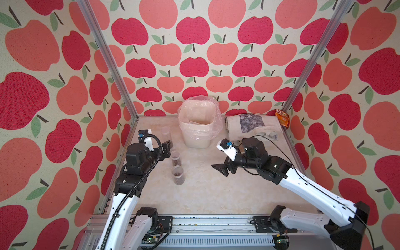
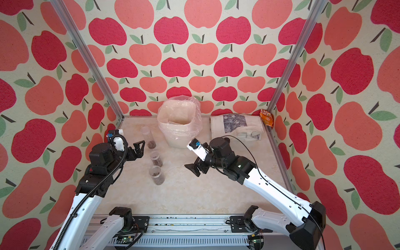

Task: Empty the moldy dried flower tea in the jars
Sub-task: Pick up the jar from the center of the board.

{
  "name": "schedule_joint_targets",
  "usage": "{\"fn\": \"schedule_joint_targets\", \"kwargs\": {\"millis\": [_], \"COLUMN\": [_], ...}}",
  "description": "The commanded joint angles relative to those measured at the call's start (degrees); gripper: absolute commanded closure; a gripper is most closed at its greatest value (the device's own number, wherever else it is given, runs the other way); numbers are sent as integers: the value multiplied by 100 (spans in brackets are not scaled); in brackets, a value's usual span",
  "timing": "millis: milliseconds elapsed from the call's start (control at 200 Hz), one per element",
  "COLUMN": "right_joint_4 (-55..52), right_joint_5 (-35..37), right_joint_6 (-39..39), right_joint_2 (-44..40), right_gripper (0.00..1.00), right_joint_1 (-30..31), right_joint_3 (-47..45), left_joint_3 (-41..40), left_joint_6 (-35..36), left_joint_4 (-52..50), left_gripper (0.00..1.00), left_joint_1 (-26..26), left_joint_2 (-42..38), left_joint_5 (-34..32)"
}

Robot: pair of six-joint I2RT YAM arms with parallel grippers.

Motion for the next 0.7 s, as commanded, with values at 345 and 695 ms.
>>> {"fn": "schedule_joint_targets", "kwargs": {"millis": [345,695], "right_joint_4": [973,1013], "right_joint_5": [523,1222], "right_joint_6": [480,914], "right_joint_2": [2337,3875], "right_gripper": [1,1], "right_joint_1": [1286,1696], "right_joint_3": [887,1881], "left_joint_3": [-283,-381], "left_joint_6": [-1050,-958], "left_joint_4": [-1037,-927], "left_gripper": [1,1], "left_joint_1": [495,593], "left_joint_2": [-344,-616], "left_joint_5": [-239,-136]}}
